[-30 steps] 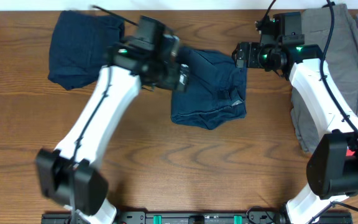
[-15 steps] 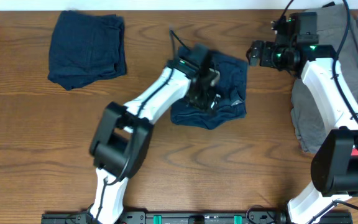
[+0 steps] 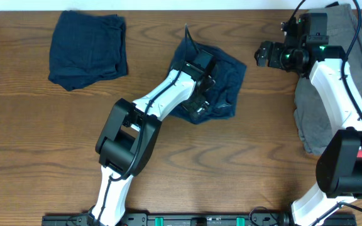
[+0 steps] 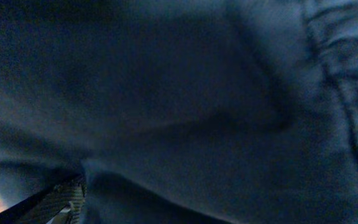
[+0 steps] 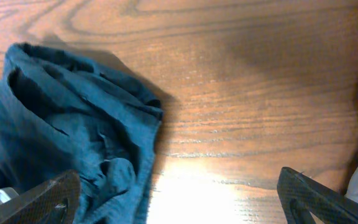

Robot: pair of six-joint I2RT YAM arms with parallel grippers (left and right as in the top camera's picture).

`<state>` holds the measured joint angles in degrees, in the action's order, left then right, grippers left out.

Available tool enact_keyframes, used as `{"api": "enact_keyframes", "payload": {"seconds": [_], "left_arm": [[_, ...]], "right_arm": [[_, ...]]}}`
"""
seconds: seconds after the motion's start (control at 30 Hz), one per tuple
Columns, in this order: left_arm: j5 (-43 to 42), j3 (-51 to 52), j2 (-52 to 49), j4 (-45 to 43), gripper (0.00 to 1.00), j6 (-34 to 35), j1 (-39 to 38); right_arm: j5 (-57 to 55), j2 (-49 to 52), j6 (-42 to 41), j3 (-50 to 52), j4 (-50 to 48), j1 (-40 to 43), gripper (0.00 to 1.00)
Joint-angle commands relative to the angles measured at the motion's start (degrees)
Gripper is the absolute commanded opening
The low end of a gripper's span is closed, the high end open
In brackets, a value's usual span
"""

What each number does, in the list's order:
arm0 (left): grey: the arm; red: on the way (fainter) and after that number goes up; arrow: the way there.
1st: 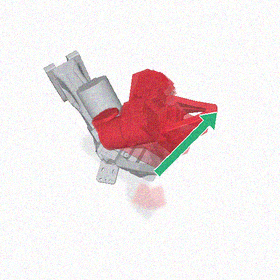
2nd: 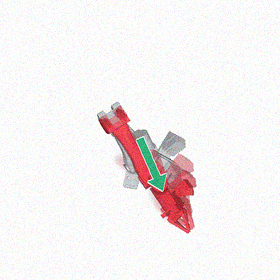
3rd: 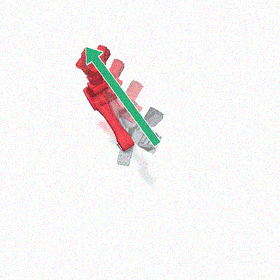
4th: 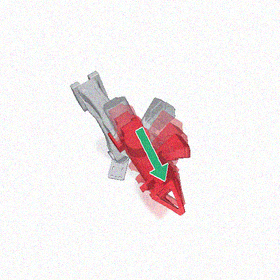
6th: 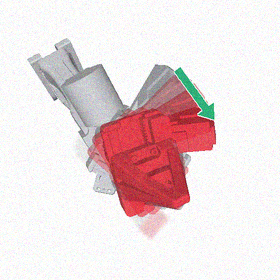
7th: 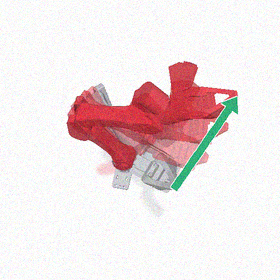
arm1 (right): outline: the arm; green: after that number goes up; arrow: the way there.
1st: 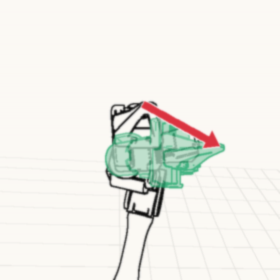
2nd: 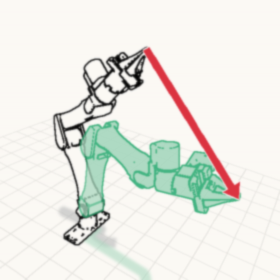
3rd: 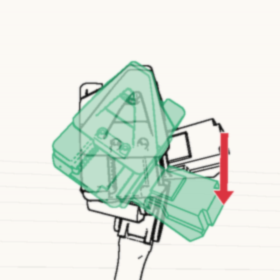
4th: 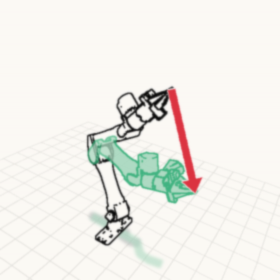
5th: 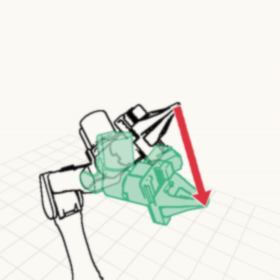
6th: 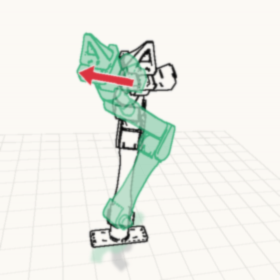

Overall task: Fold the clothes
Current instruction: 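Grasp the folded blue shorts with the left gripper, then carry the shorts with the left gripper to the top-left pile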

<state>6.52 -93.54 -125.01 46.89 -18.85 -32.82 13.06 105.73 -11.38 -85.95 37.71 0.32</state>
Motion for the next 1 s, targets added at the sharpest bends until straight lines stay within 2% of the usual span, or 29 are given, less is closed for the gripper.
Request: {"api": "enact_keyframes", "payload": {"seconds": [0.0, 0.2, 0.37, 0.5, 0.6, 0.87, 0.97], "left_arm": [[11.2, 0.3, -1.3, 0.8, 0.98, -6.7, 2.0], [12.2, -0.3, 1.2, 1.2, 0.98, -6.9, 2.4], [11.5, -2.7, 7.1, 3.2, 0.98, -1.2, 1.0], [0.6, -2.9, 12.9, 2.4, 0.98, -0.2, 0.5], [-7.1, -2.9, 14.5, 0.0, 0.98, 5.0, 0.5], [-13.7, -2.9, 9.1, -3.1, 0.98, 5.9, -1.6], [-13.8, -2.9, 7.6, -4.2, 0.98, 5.9, -3.2]], "right_arm": [[-0.2, 0.3, -0.6, 1.2, 0.1, 0.5, 0.99], [-0.2, 0.3, -0.5, 1.4, 0.2, 0.5, 0.99], [-0.2, 0.3, -0.5, 1.4, 0.3, 0.5, 0.99], [-0.2, 0.3, -0.5, 1.4, 0.2, 0.5, 0.99], [-0.2, 0.3, -0.5, 1.4, 0.3, 0.5, 0.99], [-0.2, 0.3, -0.5, 1.4, 0.4, 0.5, 0.99], [-0.2, 0.3, -0.5, 1.4, 0.7, 0.5, 0.99]]}}
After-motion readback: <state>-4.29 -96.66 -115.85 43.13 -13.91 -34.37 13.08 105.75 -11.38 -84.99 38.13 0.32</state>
